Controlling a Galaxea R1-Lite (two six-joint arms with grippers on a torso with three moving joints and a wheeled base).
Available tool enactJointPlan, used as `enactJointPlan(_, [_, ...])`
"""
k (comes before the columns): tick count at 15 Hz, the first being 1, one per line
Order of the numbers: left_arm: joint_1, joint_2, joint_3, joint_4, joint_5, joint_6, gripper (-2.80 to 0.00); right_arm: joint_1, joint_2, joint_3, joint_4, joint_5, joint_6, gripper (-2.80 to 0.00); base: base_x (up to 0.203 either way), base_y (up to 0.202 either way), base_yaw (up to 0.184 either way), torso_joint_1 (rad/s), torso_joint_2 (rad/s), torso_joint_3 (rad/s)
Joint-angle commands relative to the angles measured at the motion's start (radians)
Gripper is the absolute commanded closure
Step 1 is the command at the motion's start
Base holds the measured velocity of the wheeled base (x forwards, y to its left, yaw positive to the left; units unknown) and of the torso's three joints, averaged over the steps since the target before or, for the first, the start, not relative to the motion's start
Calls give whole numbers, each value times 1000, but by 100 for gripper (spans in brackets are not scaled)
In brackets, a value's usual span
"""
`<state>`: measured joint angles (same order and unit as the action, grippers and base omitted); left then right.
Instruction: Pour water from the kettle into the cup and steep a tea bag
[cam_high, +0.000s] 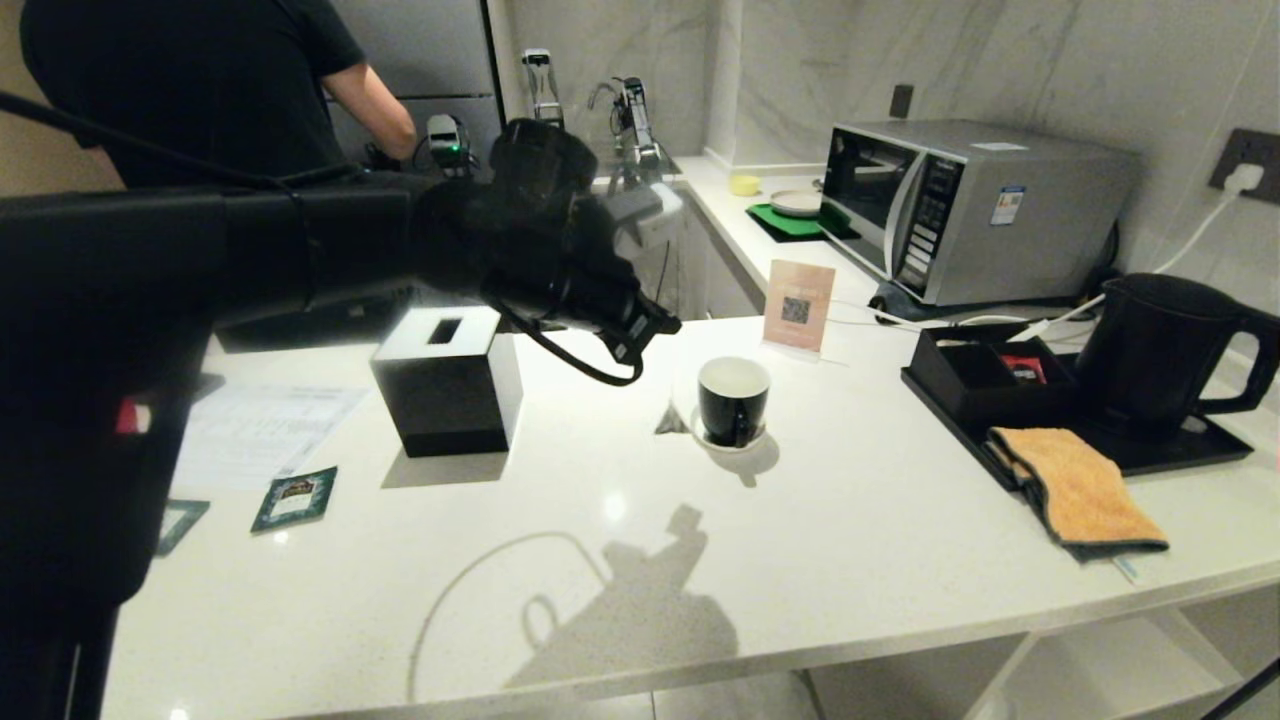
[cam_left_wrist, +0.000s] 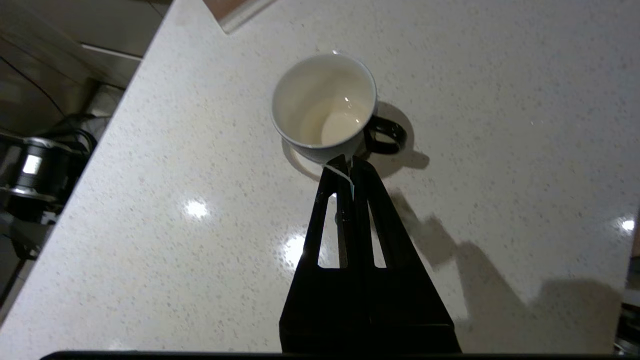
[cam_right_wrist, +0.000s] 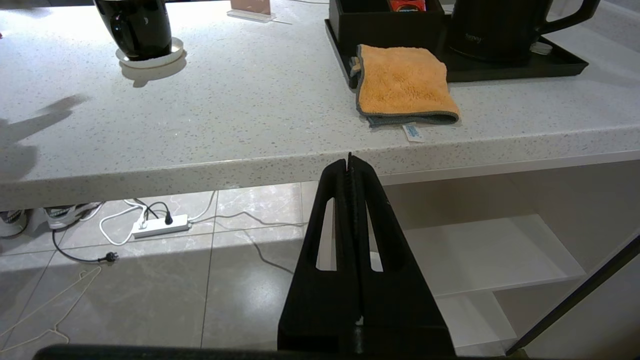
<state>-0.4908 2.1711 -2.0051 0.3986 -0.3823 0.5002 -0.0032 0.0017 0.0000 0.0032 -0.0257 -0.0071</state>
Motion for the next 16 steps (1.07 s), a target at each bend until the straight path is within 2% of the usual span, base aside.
enactJointPlan(1, [-5, 3, 0, -42, -2, 1, 0, 0, 0, 0, 0, 0, -1, 0, 0, 0, 0, 0, 0, 0])
enactJointPlan(8, [-28, 23, 0, -172, -3, -21, 0, 0, 0, 0, 0, 0, -1, 0, 0, 0, 0, 0, 0, 0])
enactJointPlan(13, [-37, 35, 0, -210, -6, -20, 0, 0, 0, 0, 0, 0, -1, 0, 0, 0, 0, 0, 0, 0])
enactJointPlan(16, [-46, 71, 0, -299, -6, -20, 0, 0, 0, 0, 0, 0, -1, 0, 0, 0, 0, 0, 0, 0])
